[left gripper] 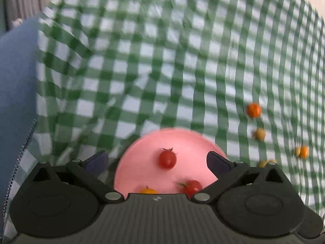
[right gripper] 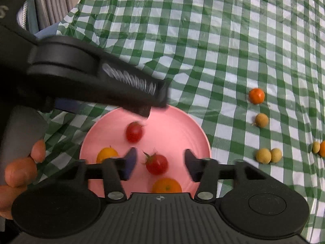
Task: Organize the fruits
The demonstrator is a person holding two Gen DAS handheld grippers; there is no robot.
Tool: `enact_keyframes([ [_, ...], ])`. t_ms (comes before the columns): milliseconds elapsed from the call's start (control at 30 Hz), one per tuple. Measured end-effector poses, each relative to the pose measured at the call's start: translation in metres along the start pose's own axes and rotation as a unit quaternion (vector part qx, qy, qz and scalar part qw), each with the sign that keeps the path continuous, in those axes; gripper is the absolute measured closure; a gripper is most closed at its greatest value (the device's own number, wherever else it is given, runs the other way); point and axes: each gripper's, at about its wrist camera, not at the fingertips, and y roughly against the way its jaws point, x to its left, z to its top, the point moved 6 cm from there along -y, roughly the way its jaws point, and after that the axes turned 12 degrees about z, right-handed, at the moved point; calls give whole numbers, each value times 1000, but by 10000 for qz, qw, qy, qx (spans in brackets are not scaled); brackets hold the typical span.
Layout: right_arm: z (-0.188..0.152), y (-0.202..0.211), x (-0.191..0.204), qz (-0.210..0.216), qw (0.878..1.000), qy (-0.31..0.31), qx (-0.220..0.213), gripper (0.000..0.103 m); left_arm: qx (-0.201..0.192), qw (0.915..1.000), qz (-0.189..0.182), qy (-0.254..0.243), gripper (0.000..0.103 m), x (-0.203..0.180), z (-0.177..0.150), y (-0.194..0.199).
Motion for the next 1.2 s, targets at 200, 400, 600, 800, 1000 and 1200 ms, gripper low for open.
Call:
enact_keyframes([
  [200,-14,28,4,-295,9995,-38,44,6,192,9997,123,10,0,20,-20,19],
  [400,-39,76,19,-484,9987,-124,-31,2,415,9990,133,-2,0,52,-69,59],
  [600,-45,114,49,-413,9987,4,-314,1,253,9993,281,39,0,84,-95,99],
  [800,-40,144,68,-445,9962,191,-726,1,6,9998,204,18,0,89,-107,137],
  [1000,-47,175,75,-531,9929,246,-1038,1,-271,9995,129,51,0,86,-110,168],
  [1200,-57,196,72,-579,9914,107,-1166,1,-477,9988,96,-42,0,77,-113,190],
])
